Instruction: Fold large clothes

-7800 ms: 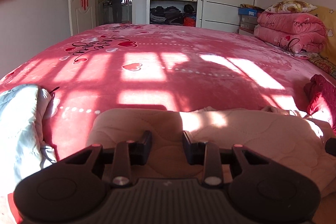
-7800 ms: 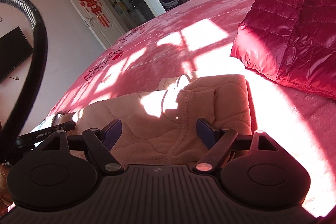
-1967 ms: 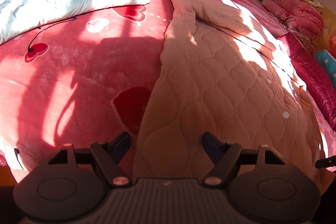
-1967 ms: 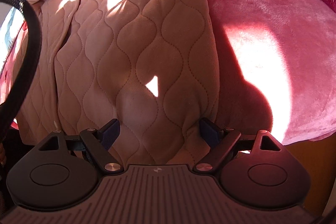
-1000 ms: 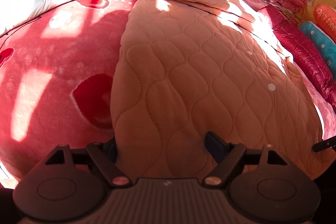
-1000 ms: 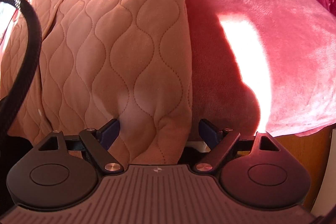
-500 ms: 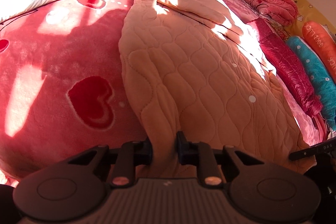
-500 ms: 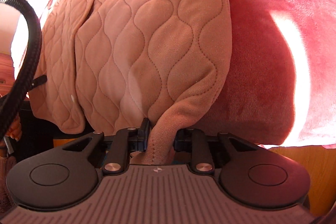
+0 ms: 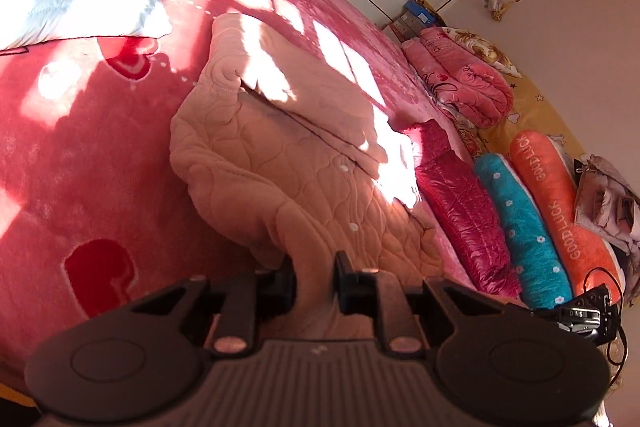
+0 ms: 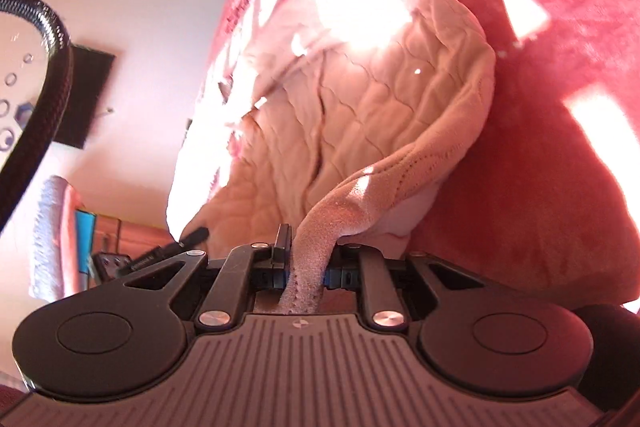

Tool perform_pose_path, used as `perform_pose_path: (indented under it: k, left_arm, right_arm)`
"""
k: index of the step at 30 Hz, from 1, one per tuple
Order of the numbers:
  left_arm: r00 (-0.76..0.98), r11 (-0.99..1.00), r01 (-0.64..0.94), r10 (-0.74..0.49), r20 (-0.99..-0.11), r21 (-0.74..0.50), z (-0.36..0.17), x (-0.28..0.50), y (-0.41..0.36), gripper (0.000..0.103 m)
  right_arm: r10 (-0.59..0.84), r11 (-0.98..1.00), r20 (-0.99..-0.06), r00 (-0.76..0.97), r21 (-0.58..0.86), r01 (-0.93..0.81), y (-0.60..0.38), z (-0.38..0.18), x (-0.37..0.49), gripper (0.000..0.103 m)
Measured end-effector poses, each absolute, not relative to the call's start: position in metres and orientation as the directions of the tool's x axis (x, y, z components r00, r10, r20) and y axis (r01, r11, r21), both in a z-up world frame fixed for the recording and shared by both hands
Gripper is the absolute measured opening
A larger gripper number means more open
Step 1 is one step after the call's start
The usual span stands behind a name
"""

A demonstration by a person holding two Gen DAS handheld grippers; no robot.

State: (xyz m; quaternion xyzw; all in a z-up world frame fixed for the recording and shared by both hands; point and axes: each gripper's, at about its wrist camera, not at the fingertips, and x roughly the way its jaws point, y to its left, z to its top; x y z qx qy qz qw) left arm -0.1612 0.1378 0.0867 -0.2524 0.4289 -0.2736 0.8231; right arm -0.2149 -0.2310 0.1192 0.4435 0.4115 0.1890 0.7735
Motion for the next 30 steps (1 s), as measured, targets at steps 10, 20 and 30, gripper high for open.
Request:
perform_pose_path:
  k: [10, 20, 30]
  left_arm:
    - [0.609, 0.615, 0.159, -0.677, -0.414, -0.772, 0.119, -0.082, 0.15, 0.014]
    - [0.65, 0.635, 0.039, -0.603, -0.463, -0.772, 0.1, 0.018, 0.132, 0.014]
    - [0.618, 0.62, -0.108, -0.571, -0.541, -0.777, 0.058, 0.07, 0.129, 0.016]
  right_arm:
    - [0.537, 0.449, -0.277, 0.797, 0.893, 0.008, -0.264, 0.157, -0.139, 0.018]
    - [0.376, 0.469, -0.254, 0.891, 0.881, 0.054, -0.285, 0.131, -0.047, 0.018]
    - [0.31, 0.495, -0.314, 0.897, 0.859, 0.129, -0.292, 0.098, -0.003, 0.018]
